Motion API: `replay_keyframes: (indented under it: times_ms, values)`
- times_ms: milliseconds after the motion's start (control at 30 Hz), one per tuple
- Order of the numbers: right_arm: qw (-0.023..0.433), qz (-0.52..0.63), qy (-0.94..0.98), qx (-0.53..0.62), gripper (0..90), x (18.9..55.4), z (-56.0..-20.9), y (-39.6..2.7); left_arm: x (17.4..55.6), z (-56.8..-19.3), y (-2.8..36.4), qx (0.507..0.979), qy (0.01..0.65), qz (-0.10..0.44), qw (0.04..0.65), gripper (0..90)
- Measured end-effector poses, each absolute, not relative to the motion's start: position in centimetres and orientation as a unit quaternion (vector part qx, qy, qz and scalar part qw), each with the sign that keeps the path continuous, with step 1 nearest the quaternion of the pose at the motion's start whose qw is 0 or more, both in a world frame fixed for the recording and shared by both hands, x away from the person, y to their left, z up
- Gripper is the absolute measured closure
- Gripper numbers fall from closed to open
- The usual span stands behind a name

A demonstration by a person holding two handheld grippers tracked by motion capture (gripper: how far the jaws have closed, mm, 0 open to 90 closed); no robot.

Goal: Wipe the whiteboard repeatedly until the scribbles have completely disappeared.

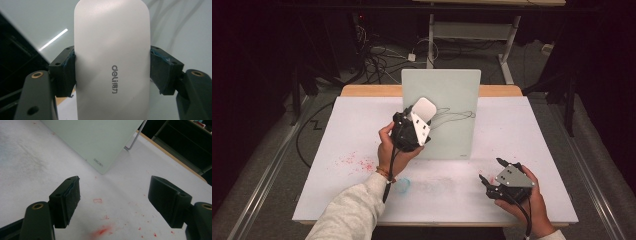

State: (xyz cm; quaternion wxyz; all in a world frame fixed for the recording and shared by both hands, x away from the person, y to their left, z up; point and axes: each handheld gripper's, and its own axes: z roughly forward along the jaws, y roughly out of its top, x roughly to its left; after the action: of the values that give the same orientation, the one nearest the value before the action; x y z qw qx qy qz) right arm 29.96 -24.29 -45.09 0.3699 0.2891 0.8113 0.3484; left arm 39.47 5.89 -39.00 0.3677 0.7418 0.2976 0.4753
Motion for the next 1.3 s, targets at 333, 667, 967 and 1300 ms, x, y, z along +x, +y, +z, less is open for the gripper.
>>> replay_keyframes:
  times_ms: [333,667,967,1300]
  values:
    - [0.368,0.345,0.815,0.286,26.2,30.0,-45.1,-24.2,37.7,-43.3,3.2,0.760,0.273,0.495,0.321,29.1]
    - [0.366,0.344,0.816,0.285,26.2,30.0,-45.2,-24.2,36.2,-47.1,1.7,0.782,0.250,0.488,0.295,29.0]
    - [0.367,0.344,0.815,0.287,26.2,30.0,-45.2,-24.3,36.8,-45.6,2.2,0.780,0.256,0.487,0.299,29.1]
    - [0.369,0.343,0.815,0.288,26.2,30.1,-45.3,-24.4,38.7,-40.7,4.1,0.740,0.313,0.484,0.346,29.0]
